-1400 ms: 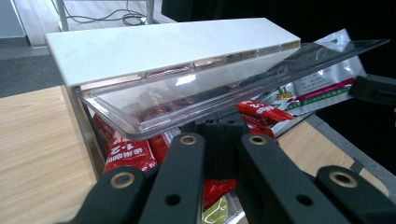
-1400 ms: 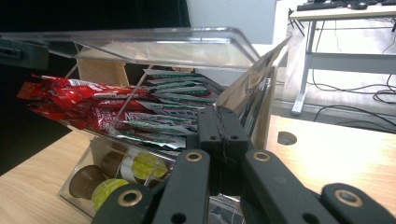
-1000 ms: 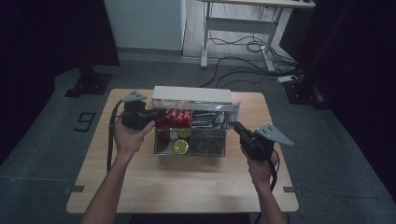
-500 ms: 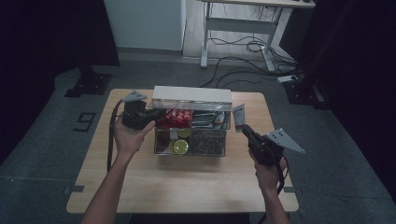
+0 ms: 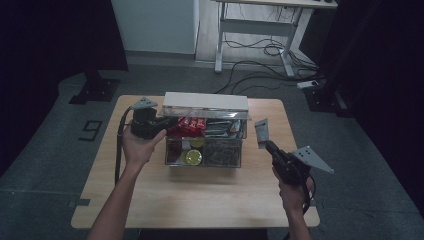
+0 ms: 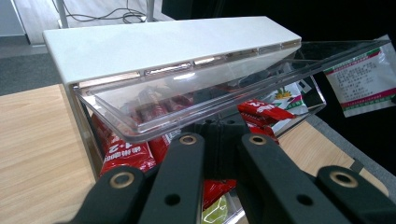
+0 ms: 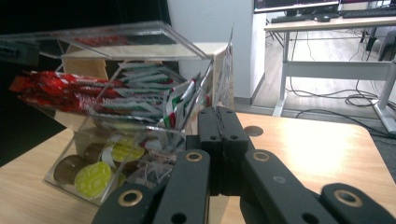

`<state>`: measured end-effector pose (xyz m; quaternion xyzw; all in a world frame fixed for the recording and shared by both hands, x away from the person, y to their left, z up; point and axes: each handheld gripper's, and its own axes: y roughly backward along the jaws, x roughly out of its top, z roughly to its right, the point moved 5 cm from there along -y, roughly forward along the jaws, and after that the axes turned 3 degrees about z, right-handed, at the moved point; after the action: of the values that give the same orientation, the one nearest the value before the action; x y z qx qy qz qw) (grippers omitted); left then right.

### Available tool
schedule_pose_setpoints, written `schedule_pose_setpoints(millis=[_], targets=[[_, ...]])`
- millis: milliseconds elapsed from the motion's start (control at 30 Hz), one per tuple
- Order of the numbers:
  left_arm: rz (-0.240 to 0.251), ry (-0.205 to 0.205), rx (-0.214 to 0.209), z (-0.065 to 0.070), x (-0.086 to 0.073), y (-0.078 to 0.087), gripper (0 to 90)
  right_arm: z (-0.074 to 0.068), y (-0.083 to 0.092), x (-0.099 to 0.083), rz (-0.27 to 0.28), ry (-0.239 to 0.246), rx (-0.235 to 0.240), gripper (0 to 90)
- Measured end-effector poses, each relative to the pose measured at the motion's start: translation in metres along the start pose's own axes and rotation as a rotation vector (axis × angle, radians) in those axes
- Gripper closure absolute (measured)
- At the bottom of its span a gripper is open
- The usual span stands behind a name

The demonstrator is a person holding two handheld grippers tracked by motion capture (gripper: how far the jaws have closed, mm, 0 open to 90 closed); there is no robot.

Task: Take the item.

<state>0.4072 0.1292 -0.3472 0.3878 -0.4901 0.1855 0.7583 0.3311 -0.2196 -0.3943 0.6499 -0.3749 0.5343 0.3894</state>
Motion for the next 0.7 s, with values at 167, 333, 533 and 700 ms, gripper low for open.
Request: schedule_pose_setpoints(millis=[167,333,533,700], targets=[[-0.002,0.0,0.002,0.0,0.0,0.0,89.6,0.003,0.002,-0.01,-0.026,0.006,-0.009,89.9],[-0.003,-0.001,0.003,0.0,0.0,0.0,89.5,0.008,0.003,-0.021,-0.046,-0.003,-0.014,89.9],[-0.005,0.0,0.005,0.0,0.001,0.001,89.5,0.015,0.004,-0.038,-0.078,-0.018,-0.028,89.9],[-0.003,0.001,0.006,0.0,0.001,0.001,89.4,0.02,0.002,-0.056,-0.11,-0.029,-0.036,89.9]])
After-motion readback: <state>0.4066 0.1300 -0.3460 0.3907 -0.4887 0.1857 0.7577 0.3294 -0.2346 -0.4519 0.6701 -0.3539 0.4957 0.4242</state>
